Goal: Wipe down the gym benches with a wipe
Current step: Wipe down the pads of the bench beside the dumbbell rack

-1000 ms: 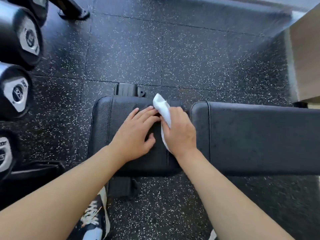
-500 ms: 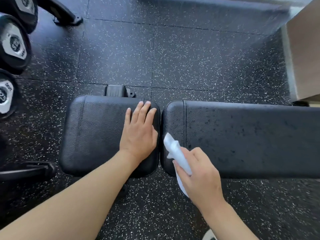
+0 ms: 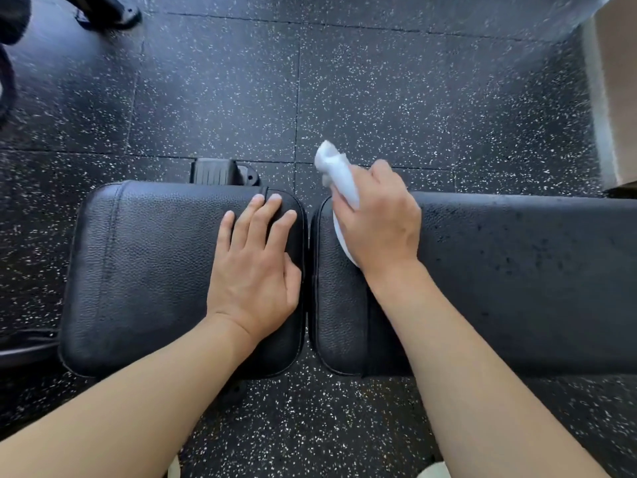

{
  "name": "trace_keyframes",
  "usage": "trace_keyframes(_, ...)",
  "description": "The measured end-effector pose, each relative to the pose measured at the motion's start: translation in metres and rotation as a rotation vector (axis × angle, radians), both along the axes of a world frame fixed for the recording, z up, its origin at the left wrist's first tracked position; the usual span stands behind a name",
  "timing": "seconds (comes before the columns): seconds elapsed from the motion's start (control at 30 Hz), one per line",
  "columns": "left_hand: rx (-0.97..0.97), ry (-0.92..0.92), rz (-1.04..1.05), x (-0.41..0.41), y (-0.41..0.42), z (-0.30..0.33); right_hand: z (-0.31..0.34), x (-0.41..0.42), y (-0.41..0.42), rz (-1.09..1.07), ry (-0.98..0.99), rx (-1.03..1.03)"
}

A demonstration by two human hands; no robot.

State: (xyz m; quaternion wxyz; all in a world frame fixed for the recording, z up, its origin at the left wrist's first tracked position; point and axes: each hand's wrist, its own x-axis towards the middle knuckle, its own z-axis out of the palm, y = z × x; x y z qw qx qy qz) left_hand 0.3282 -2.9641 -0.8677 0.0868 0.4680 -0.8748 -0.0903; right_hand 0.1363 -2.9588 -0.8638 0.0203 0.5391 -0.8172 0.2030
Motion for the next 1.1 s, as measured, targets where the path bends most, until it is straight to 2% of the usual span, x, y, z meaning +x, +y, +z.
trace_keyframes(0.1, -0.006, -0.002, 0.005, 0.0, 0.0, 0.0, -0.002, -0.012, -0.04, -0.024, -0.05, 0.095)
trace_keyframes(0.17, -0.008, -0.002, 0.008, -0.001, -0.001, 0.0, -0.001, -0.008, -0.031, 0.016, -0.07, 0.059)
trace_keyframes(0.27, -0.001, -0.012, 0.009, -0.001, 0.0, 0.0, 0.001, 0.015, 0.028, 0.056, -0.069, -0.005)
trace_keyframes(0.4, 0.001, 0.008, 0.019, -0.002, -0.001, 0.0, -0.008, 0.057, 0.148, 0.248, -0.116, -0.036)
trace_keyframes(0.5, -0.001, -0.004, 0.01, -0.002, -0.001, 0.001, -0.011, 0.056, 0.199, 0.35, -0.132, -0.024)
trace_keyframes(0.57, 0.003, -0.001, 0.01, -0.002, 0.0, 0.002, -0.009, 0.042, 0.195, 0.428, -0.104, -0.012)
trace_keyframes(0.63, 0.004, 0.008, 0.014, -0.002, 0.0, 0.002, -0.008, 0.023, 0.165, 0.418, -0.049, -0.016)
trace_keyframes(0.73, -0.005, 0.01, 0.014, -0.002, 0.0, 0.002, -0.008, -0.004, 0.089, 0.216, 0.026, -0.069)
trace_keyframes(0.83, -0.002, -0.001, 0.009, -0.001, 0.0, 0.002, -0.005, -0.016, 0.016, 0.027, -0.037, -0.038)
trace_keyframes(0.9, -0.001, -0.009, 0.008, -0.002, 0.0, 0.003, -0.004, -0.013, -0.006, -0.016, -0.053, -0.016)
trace_keyframes(1.0, 0.01, -0.011, 0.008, -0.002, 0.0, 0.004, 0.0, 0.006, 0.016, 0.02, -0.072, -0.011)
trace_keyframes(1.1, 0.014, 0.009, 0.005, -0.002, 0.0, 0.002, -0.001, 0.031, 0.091, 0.199, -0.102, -0.012)
